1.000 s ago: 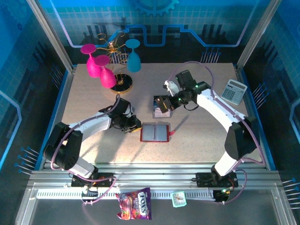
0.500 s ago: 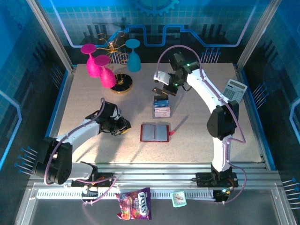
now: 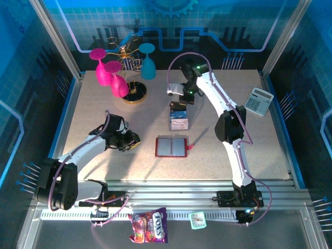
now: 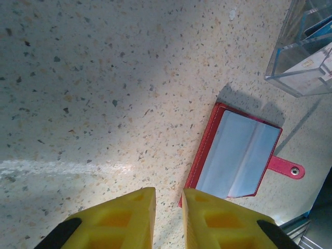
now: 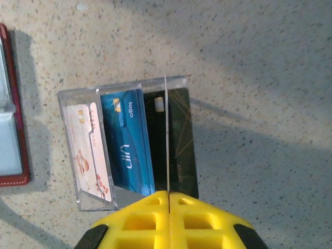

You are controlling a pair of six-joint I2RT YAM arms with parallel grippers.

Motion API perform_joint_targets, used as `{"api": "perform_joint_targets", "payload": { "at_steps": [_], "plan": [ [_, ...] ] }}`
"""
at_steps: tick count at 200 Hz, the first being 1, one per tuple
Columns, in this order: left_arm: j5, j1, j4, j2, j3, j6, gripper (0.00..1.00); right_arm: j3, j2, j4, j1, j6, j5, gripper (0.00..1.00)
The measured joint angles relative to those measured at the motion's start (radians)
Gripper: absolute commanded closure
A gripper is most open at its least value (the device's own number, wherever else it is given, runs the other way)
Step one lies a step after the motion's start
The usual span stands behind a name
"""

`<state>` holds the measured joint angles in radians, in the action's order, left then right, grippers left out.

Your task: Take the credit cards out of the card holder

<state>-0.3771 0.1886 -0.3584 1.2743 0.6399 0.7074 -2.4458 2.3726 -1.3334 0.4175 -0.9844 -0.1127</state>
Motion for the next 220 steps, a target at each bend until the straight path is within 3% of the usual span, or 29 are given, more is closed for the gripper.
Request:
{"api": "perform_joint_targets", "payload": {
  "at_steps": [110, 130, 174, 220],
  "plan": [
    [0.000, -0.010, -0.024, 0.000, 0.000, 0.000, 0.76, -0.004, 0.055, -0.009, 0.000, -0.058, 0.031, 1.00],
    [0.000, -0.010, -0.031, 0.000, 0.000, 0.000, 0.76, -0.004, 0.059, -0.005, 0.000, -0.058, 0.043, 0.81],
    [0.000, -0.010, -0.030, 0.000, 0.000, 0.000, 0.75, 0.030, 0.042, 0.107, 0.000, -0.009, 0.087, 0.70],
    [0.012, -0.012, -0.030, 0.001, 0.008, -0.008, 0.68, 0.222, -0.124, 0.277, -0.002, 0.078, 0.096, 0.61]
  ]
}}
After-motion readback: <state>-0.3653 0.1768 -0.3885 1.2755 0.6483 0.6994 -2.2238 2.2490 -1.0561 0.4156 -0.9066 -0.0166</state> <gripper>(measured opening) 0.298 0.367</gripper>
